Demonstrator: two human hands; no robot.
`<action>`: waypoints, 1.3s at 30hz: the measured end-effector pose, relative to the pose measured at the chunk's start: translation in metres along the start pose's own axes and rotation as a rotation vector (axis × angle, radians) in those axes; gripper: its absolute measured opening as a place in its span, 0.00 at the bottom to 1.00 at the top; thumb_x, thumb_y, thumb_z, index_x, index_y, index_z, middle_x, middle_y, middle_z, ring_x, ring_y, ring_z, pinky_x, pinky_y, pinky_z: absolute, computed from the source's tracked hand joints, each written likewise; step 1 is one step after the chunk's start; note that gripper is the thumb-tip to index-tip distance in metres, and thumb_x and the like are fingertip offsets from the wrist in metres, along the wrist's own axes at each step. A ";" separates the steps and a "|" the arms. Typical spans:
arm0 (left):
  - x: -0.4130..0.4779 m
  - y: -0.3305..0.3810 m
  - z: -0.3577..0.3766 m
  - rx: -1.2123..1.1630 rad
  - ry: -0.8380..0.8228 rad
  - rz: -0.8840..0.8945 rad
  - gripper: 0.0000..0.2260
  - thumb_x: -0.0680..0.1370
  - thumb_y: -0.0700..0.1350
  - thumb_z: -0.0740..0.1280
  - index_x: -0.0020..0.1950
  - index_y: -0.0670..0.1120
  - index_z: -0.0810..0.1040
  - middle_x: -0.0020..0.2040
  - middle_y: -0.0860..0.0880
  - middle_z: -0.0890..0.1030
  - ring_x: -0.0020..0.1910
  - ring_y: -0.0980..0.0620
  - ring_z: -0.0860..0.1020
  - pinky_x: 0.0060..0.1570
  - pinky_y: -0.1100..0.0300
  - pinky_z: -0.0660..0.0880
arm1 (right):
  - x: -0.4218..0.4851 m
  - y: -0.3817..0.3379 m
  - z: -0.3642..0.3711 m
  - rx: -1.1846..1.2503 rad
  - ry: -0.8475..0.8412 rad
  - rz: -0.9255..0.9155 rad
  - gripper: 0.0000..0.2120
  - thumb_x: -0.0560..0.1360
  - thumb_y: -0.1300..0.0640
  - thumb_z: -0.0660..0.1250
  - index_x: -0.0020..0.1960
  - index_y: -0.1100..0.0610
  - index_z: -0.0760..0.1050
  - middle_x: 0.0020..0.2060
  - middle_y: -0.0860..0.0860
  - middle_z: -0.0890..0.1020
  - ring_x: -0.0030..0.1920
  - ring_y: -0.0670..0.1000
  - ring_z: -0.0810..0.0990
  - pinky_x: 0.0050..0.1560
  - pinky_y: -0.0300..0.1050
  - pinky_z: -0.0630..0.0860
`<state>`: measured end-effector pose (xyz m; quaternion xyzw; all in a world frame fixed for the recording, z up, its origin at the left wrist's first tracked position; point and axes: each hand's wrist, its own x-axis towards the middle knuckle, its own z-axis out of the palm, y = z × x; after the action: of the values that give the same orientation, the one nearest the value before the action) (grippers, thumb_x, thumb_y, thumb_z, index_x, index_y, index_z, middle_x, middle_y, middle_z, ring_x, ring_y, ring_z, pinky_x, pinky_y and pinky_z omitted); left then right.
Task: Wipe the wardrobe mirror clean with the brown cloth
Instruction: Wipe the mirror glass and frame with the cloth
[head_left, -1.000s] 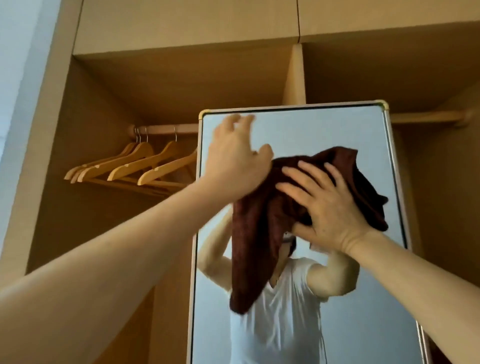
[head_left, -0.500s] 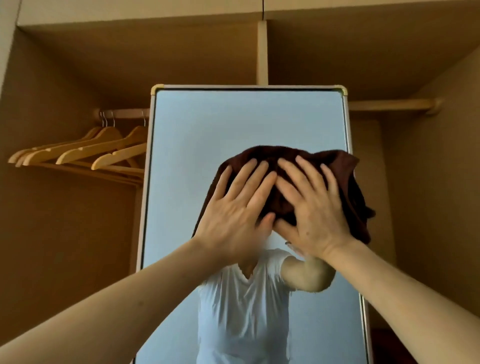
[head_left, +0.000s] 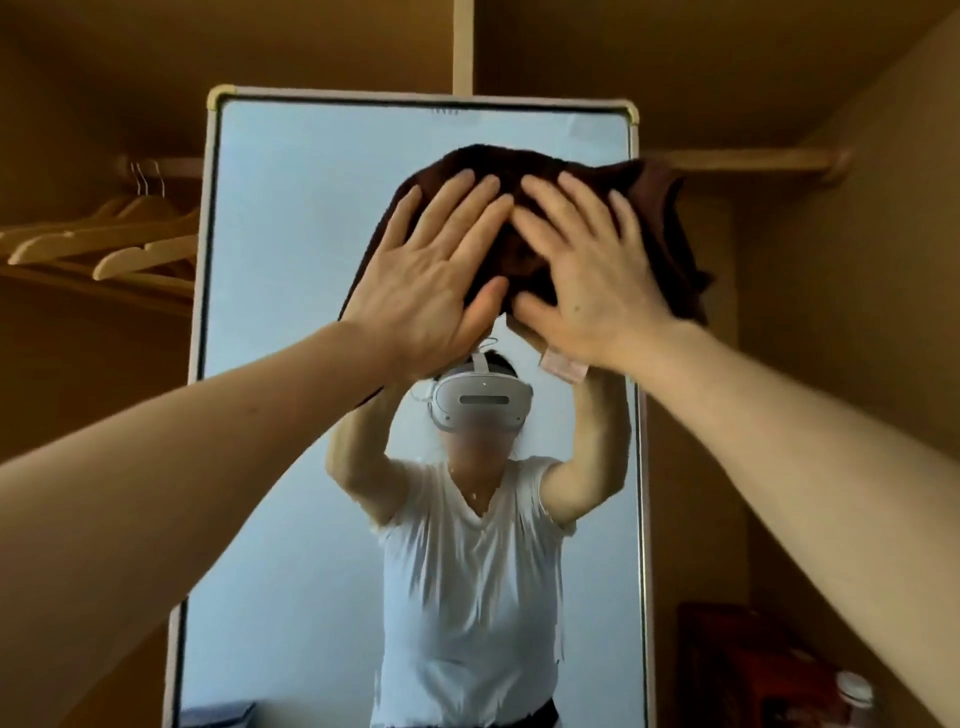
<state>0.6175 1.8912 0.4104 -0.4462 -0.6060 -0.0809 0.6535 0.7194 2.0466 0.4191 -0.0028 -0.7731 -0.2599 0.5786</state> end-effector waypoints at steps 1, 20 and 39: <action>-0.013 0.006 0.003 0.000 0.007 0.033 0.29 0.79 0.56 0.50 0.77 0.44 0.57 0.77 0.45 0.58 0.77 0.46 0.53 0.74 0.43 0.51 | -0.018 -0.009 0.005 0.005 0.027 0.017 0.34 0.70 0.43 0.61 0.74 0.53 0.61 0.75 0.53 0.59 0.75 0.57 0.53 0.72 0.63 0.48; -0.027 0.008 0.007 0.032 0.021 0.064 0.29 0.80 0.56 0.51 0.77 0.43 0.57 0.77 0.44 0.59 0.77 0.45 0.54 0.74 0.43 0.52 | -0.030 -0.011 0.009 -0.030 0.058 -0.030 0.34 0.68 0.41 0.56 0.71 0.53 0.65 0.74 0.53 0.62 0.74 0.59 0.57 0.71 0.64 0.51; -0.018 -0.017 0.004 0.033 0.009 0.098 0.29 0.80 0.56 0.49 0.78 0.43 0.55 0.78 0.45 0.57 0.77 0.46 0.52 0.74 0.43 0.50 | -0.013 -0.022 0.004 -0.093 -0.017 0.049 0.36 0.69 0.41 0.55 0.74 0.53 0.59 0.75 0.53 0.58 0.75 0.58 0.54 0.72 0.63 0.49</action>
<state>0.5991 1.8757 0.4026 -0.4643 -0.5816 -0.0408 0.6668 0.7131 2.0330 0.3979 -0.0510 -0.7647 -0.2812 0.5775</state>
